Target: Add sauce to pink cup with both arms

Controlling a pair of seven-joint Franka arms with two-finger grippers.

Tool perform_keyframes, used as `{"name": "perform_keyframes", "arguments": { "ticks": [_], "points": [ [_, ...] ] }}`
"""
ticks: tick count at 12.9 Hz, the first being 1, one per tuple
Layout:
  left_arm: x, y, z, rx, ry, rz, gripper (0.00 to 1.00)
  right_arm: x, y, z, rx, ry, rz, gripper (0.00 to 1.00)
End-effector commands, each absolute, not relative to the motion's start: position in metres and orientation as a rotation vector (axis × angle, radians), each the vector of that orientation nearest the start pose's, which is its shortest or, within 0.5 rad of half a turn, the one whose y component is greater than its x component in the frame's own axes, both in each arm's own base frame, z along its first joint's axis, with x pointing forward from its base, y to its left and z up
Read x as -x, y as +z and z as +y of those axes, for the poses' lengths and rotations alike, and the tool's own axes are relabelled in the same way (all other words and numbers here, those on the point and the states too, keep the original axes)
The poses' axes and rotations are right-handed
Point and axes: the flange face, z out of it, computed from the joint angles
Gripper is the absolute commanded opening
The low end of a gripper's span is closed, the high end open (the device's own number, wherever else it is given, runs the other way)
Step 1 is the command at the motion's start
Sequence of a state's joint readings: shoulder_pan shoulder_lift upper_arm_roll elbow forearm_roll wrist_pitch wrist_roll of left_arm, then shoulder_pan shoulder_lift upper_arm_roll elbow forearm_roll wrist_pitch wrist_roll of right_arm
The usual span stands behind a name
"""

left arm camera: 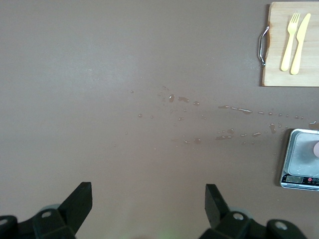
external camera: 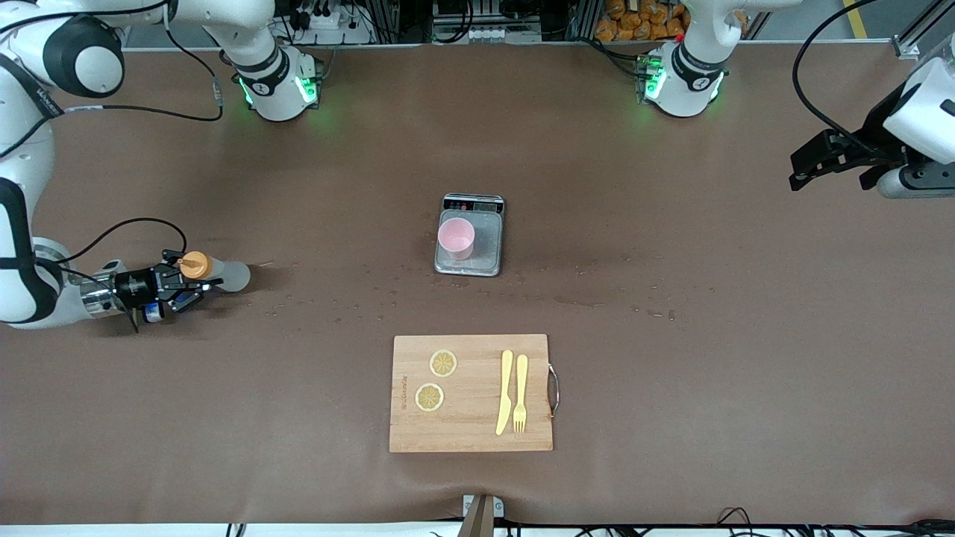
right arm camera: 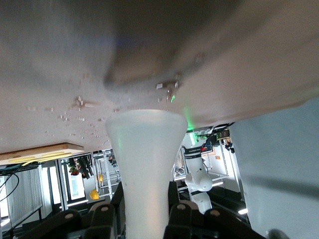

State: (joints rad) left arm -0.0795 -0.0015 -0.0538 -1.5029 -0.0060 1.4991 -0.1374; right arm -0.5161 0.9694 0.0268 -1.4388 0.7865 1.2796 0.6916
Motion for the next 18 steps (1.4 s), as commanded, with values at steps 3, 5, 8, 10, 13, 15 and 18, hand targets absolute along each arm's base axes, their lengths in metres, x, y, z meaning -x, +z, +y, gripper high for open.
{"name": "perform_keyframes", "arguments": {
  "ticks": [3, 5, 8, 10, 13, 15, 18],
  "points": [
    [-0.545, 0.650, -0.066, 3.144, -0.009, -0.012, 1.00, -0.574, 0.120, -0.201, 1.589, 1.399, 1.443, 0.89],
    [-0.545, 0.650, -0.066, 3.143, -0.012, -0.012, 1.00, -0.577, 0.122, -0.198, 1.591, 1.405, 1.458, 1.00],
    [-0.546, 0.650, -0.065, 3.138, -0.020, -0.012, 1.00, -0.592, 0.151, -0.224, 1.670, 1.314, 1.468, 1.00],
    [-0.548, 0.647, -0.064, 3.138, -0.013, -0.015, 1.00, -0.600, 0.175, -0.245, 1.738, 1.247, 1.488, 1.00],
    [-0.549, 0.647, -0.064, 3.138, -0.025, -0.015, 1.00, -0.613, 0.212, -0.256, 1.845, 1.205, 1.476, 1.00],
    [-0.550, 0.647, -0.064, 3.138, -0.030, -0.017, 1.00, -0.631, 0.277, -0.251, 1.975, 1.136, 1.426, 1.00],
    [-0.554, 0.642, -0.055, 3.139, -0.017, -0.044, 1.00, -0.652, 0.372, -0.206, 2.171, 1.006, 1.341, 1.00]
  ]
}}
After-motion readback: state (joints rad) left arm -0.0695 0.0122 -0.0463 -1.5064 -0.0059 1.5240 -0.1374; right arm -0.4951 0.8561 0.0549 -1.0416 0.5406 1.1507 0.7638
